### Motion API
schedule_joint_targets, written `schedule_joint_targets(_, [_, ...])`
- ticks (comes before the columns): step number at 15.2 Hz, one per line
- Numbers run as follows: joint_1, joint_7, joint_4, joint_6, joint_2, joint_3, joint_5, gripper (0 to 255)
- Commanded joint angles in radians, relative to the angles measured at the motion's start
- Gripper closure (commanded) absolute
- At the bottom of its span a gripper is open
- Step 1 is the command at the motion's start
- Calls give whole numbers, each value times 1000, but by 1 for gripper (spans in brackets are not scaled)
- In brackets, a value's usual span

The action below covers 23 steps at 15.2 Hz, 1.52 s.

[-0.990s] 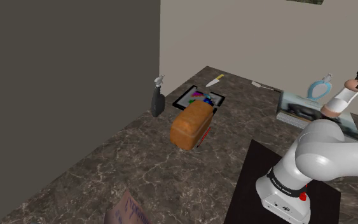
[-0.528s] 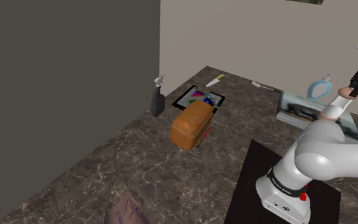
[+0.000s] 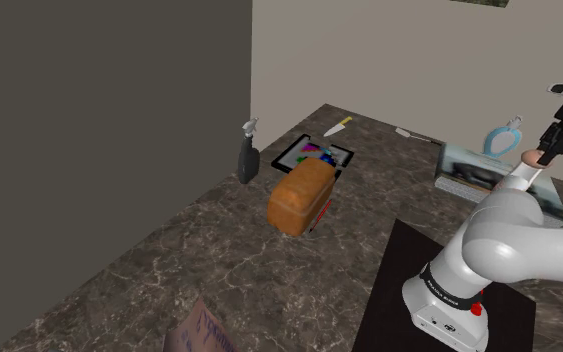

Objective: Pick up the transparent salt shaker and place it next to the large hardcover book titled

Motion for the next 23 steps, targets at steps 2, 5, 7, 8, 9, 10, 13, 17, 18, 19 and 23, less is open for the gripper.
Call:
schedule_joint_targets(2, [-10, 8, -38, 22, -18, -17, -17, 255])
schedule_joint_targets(5, [-19, 11, -72, 45, -35, -40, -39, 255])
schedule_joint_targets(7, [-24, 14, -93, 60, -46, -56, -54, 255])
schedule_joint_targets(8, [-27, 15, -104, 68, -51, -64, -62, 255])
schedule_joint_targets(9, [-30, 16, -114, 75, -56, -72, -70, 255])
schedule_joint_targets(10, [-32, 17, -124, 83, -61, -81, -78, 255])
schedule_joint_targets(13, [-40, 20, -153, 105, -75, -108, -102, 255])
schedule_joint_targets(17, [-49, 23, -189, 135, -92, -146, -137, 255])
schedule_joint_targets(18, [-51, 24, -198, 142, -96, -156, -146, 255])
schedule_joint_targets(19, [-55, 26, -211, 155, -102, -172, -162, 255])
schedule_joint_targets(23, [-55, 26, -211, 155, -102, -172, -162, 255])
